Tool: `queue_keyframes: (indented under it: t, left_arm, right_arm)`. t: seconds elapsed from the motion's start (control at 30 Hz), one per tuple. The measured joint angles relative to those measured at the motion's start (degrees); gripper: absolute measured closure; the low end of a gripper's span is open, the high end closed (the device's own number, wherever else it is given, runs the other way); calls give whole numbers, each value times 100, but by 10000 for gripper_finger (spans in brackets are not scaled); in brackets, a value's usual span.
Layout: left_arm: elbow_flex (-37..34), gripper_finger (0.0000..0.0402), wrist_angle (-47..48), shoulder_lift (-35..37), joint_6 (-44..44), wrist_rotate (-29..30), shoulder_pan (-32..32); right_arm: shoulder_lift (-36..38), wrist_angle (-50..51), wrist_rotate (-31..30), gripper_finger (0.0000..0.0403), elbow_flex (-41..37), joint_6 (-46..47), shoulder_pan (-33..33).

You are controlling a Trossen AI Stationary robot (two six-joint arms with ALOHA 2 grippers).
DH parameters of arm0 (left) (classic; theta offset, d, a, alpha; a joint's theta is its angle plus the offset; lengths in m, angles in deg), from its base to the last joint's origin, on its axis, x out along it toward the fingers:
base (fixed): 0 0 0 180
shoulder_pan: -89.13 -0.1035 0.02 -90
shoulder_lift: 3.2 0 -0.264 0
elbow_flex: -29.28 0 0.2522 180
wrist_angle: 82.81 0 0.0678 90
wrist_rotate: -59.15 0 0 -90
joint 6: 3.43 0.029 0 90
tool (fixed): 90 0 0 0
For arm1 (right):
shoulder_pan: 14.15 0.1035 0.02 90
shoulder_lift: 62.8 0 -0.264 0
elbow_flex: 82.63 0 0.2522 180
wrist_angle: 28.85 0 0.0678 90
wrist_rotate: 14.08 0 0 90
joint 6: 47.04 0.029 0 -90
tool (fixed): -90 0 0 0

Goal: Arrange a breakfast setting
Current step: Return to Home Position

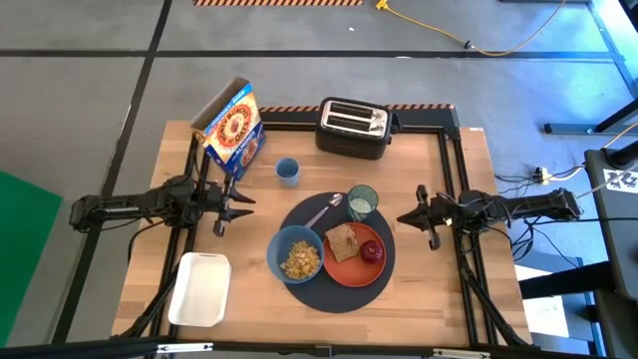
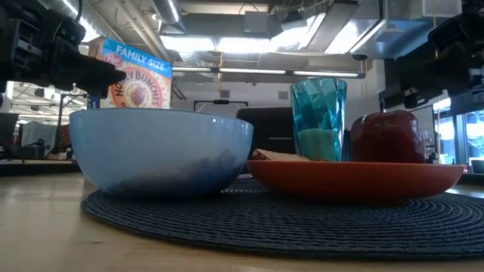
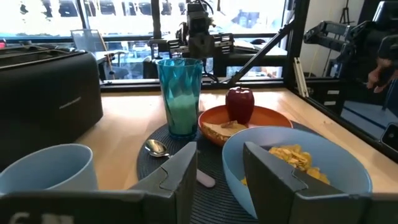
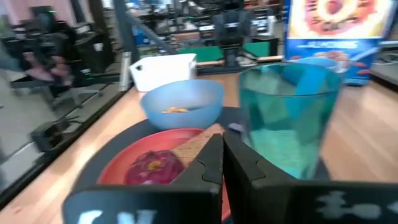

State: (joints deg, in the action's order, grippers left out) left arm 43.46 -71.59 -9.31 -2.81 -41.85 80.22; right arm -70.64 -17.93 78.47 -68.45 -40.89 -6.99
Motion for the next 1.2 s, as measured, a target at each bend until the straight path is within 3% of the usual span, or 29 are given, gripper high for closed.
queue_keyframes:
  t: [0.1, 1.2]
  left_arm:
    - [0, 276, -26, 0, -44, 2, 0]
    - [0, 276, -46, -2, -238, 7, 0]
  right_arm:
    - [-2, 4, -210, 403, 0, -1, -2]
    - [-2, 1, -151, 403, 0, -2, -4]
